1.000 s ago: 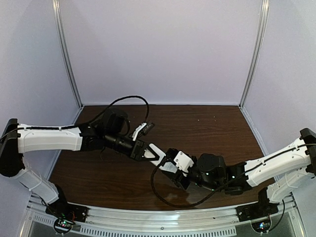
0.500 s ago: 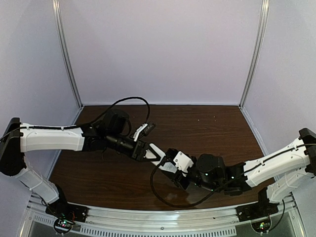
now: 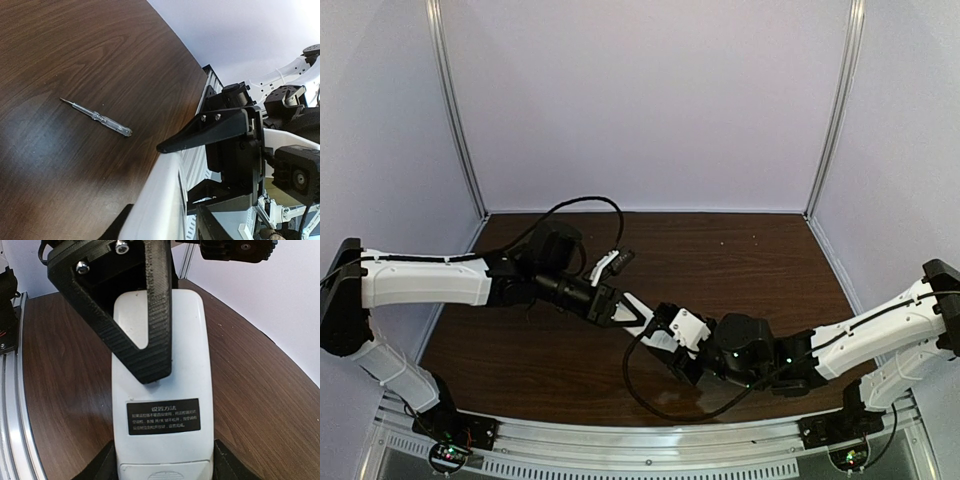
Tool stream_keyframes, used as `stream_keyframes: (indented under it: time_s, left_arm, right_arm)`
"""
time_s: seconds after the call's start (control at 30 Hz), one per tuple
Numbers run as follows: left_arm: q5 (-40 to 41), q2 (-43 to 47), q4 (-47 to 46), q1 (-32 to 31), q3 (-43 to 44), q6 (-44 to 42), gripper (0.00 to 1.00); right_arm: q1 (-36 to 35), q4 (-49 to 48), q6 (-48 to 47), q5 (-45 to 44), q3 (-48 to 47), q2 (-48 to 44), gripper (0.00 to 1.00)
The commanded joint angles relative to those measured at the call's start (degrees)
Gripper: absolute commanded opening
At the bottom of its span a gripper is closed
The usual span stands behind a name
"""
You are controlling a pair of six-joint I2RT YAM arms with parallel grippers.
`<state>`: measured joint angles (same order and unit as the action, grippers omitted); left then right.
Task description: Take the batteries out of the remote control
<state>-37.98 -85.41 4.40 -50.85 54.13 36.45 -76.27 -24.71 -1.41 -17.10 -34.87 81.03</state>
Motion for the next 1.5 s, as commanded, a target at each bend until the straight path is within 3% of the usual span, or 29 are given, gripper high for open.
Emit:
stream_keyframes:
  time_s: [0.0,0.13,0.37,0.5,0.57,0.7,0.87,1.0,1.23,1.47]
  left_arm:
    - [0.98,-0.51,-1.7,-0.3,1.69,0.0,0.41]
    - [1.12,-0.36,-2.07,-0.26,1.68,0.07,0.36]
    - [1.9,-0.24,-2.6,-0.3,1.37,0.25,0.07]
    - [2.75,0.01,-2.73,-0.3,1.17,0.29,0.0]
    - [3.18,0.35,-3.05,-0.3,0.92,0.29,0.0]
    - [4.56,1.54,-3.14,-0.3,0.31,0.17,0.0]
    - [9.58,3.97,-1.13,-0.22,-0.74,-0.88,0.0]
    - [14.63,7.31,-1.11,-0.21,-3.21,-1.84,0.0]
    - [24.49,14.55,-2.07,0.05,-7.95,-3.76,0.0]
    - [29.12,18.4,-7.27,0.72,-13.56,-4.86,0.0]
  right_arm:
    - [-0.61,-1.24,-0.26,-1.7,-0.58,0.4,0.0]
    - [-0.61,-1.45,-0.18,-1.69,-0.65,0.65,0.0]
    - [-0.59,-1.59,0.66,-2.97,-0.83,1.33,0.0]
    - [-0.61,-0.36,1.41,-5.1,-1.97,2.63,0.0]
    - [-0.58,-0.18,3.01,-5.46,-2.36,3.26,0.09]
    - [-0.63,-0.08,4.4,-6.22,-2.75,3.72,0.49]
    - [-0.53,0.97,6.45,-8.24,-3.32,3.9,0.81]
    - [-0.54,1.96,8.46,-8.96,-4.08,4.02,0.98]
    - [-0.41,5.3,13.49,-7.48,-6.09,2.51,1.0]
    - [-0.46,9.14,18.69,-7.05,-6.74,-0.21,1.0]
